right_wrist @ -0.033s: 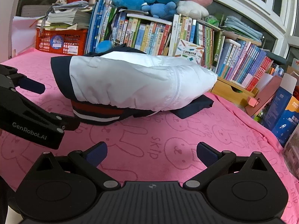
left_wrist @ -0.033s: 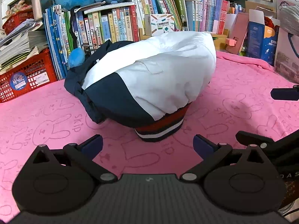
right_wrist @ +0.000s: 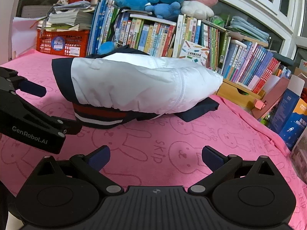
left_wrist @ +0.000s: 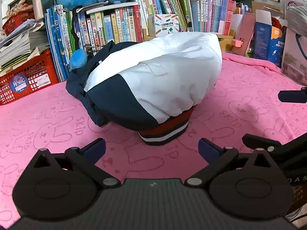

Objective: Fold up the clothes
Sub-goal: 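Move both tools toward the bunched navy-and-white jacket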

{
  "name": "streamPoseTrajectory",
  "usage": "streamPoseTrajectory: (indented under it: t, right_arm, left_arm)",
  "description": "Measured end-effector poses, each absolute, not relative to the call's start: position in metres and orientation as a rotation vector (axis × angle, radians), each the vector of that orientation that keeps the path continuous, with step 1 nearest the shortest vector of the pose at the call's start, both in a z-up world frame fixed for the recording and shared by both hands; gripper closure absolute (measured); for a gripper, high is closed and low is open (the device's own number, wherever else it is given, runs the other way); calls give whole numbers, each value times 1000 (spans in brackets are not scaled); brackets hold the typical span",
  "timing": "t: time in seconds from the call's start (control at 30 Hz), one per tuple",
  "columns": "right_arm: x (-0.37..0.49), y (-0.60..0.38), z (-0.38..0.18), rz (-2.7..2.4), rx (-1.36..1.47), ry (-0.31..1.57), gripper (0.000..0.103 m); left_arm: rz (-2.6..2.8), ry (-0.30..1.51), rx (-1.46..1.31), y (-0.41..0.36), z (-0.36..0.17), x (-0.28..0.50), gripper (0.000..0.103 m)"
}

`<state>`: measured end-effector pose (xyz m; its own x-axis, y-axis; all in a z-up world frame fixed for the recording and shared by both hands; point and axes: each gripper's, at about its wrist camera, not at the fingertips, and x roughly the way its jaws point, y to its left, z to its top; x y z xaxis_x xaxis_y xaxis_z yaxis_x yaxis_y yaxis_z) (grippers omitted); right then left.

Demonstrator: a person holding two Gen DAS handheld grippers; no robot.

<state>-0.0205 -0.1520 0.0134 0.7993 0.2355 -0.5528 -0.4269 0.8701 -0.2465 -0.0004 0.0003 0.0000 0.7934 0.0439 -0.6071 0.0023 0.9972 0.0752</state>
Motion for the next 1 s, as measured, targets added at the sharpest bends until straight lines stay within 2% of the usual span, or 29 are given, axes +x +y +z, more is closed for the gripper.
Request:
streamPoseTrajectory:
  t: [1.0]
  right_arm:
    - [-19,-166,15,382,-248,534,0]
  left_arm:
    - [0,680,6,10,-8,2,0]
